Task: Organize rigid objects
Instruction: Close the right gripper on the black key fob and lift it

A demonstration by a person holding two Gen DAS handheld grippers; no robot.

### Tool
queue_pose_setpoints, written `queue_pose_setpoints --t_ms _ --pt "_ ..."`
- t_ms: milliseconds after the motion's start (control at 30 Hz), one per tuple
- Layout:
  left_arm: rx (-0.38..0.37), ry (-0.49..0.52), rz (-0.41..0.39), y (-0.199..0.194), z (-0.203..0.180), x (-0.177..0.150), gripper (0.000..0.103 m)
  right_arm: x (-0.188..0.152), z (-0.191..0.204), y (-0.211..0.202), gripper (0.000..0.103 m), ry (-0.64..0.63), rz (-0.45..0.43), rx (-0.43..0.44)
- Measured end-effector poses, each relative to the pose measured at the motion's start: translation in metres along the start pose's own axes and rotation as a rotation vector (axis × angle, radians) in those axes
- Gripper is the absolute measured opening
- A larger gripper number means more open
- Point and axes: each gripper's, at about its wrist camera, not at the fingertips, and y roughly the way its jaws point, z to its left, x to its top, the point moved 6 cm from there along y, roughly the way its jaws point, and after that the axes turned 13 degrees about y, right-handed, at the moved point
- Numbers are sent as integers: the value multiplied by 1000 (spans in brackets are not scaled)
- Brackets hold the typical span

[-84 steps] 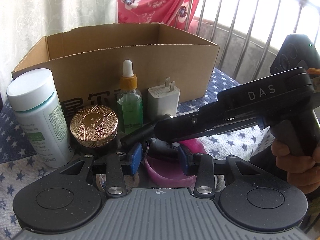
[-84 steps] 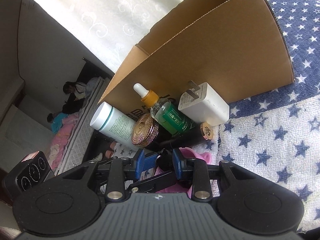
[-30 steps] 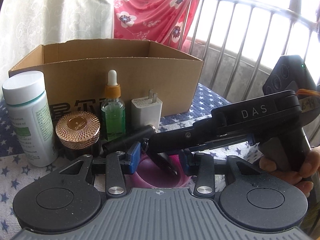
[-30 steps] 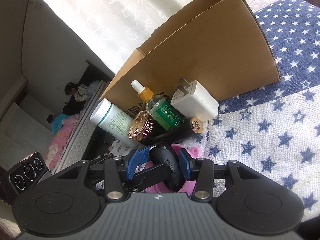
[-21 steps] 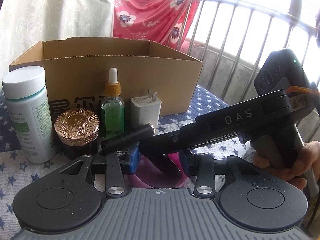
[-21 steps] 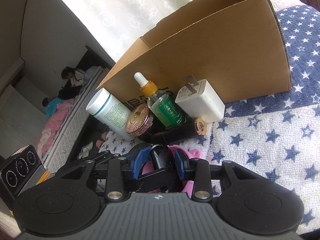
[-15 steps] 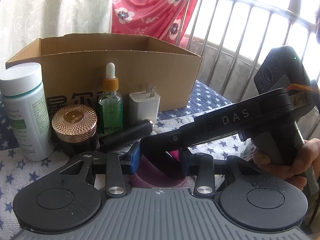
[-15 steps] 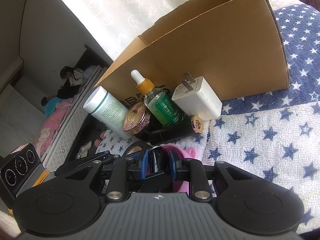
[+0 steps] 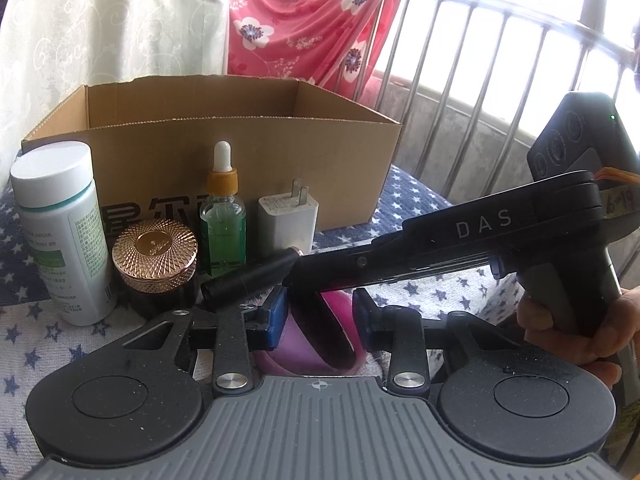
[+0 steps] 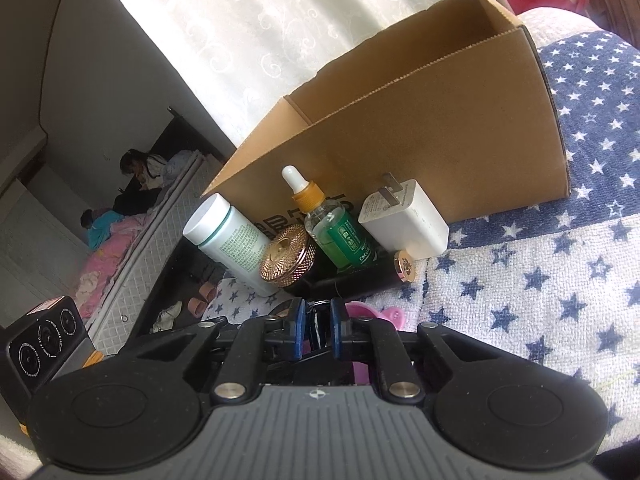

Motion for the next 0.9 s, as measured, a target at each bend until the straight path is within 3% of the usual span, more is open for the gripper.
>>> queue_pose_setpoints --t_ms 100,267,500,733,900 --pt "-19 -7 -29 -12 -1 7 28 3 17 -9 2 -27 -19 19" --pt "-22 -11 -90 -30 1 25 27 12 52 -15 1 -115 -63 29" --pt "-10 -58 -49 -22 16 11 27 17 46 -12 2 -74 -58 17" --pt "-57 18 -13 -16 2 1 28 11 22 -20 6 0 -43 -23" --pt "-29 71 85 9 -6 -6 29 6 -1 -15 26 47 -40 -59"
